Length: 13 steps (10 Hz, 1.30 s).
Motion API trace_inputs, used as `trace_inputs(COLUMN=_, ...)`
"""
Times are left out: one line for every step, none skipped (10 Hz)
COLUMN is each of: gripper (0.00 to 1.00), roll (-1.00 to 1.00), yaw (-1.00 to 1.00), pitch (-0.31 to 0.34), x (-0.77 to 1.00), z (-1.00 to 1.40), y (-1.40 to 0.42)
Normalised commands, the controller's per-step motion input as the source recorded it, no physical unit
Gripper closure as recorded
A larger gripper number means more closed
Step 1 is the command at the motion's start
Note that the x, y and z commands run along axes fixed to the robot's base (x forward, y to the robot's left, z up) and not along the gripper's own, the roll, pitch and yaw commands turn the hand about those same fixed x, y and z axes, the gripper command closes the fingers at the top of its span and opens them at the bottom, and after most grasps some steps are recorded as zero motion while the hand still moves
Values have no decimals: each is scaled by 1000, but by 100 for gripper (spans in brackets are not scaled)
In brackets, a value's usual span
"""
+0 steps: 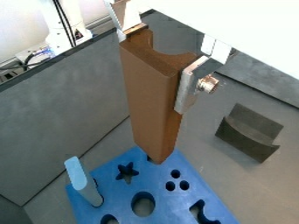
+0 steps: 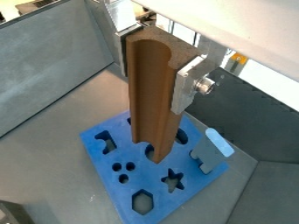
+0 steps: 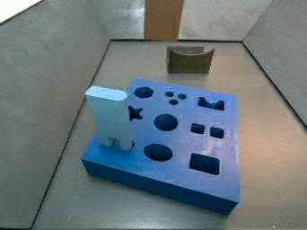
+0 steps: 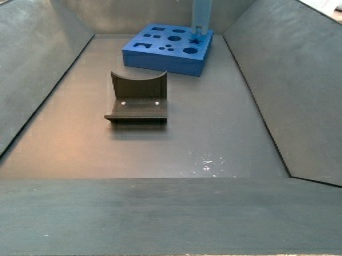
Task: Pick up the arch object. Move up. Place the arch object on the fixture. Regrasp the arch object. Move to above the board. Insert the arch object.
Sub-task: Insert the arch object.
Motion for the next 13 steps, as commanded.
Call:
trace_inputs(gripper=100, roll=9, yaw=0, pitch=116, x=1000, z=0, y=0)
trace_inputs(gripper=100, roll=0, yaw=-20, pitch=111, x=1000, z=0, y=0)
trace_inputs(gripper=100, roll=0, yaw=-109, pitch=76, x=943, z=0, y=0)
trace_inputs(gripper=100, roll=4, yaw=-180, pitch=51, x=883, z=0, y=0)
trace_inputs(gripper=100, roll=63, yaw=-166, pitch=37, x=877, z=-237, y=-60)
trace_inputs(gripper=100, roll=106, yaw=-120, pitch=26, x=937, z=-389, y=-40)
trace_inputs(gripper=100, roll=136, yaw=-86, pitch=20, x=983, z=-480, y=-17)
trace_inputs(gripper=100, roll=146, yaw=-54, pitch=23, x=1000, z=-503, y=-14)
trace_inputs(gripper=100, roll=134, yaw=-43, pitch=24, x=1000, z=-483, y=-23)
trace_inputs(gripper=100, roll=124, yaw=-49, pitch=21, x=1000, z=-460, y=-34)
trace_inputs(gripper=100, roll=109, yaw=-57, pitch=26, x=1000, z=-411, y=-54)
trace_inputs(gripper=100, roll=99, yaw=-74, pitch=26, x=983, z=-389, y=-66)
trace_inputs(gripper=100, roll=81, yaw=-103, pitch=20, x=949, z=-349, y=-80)
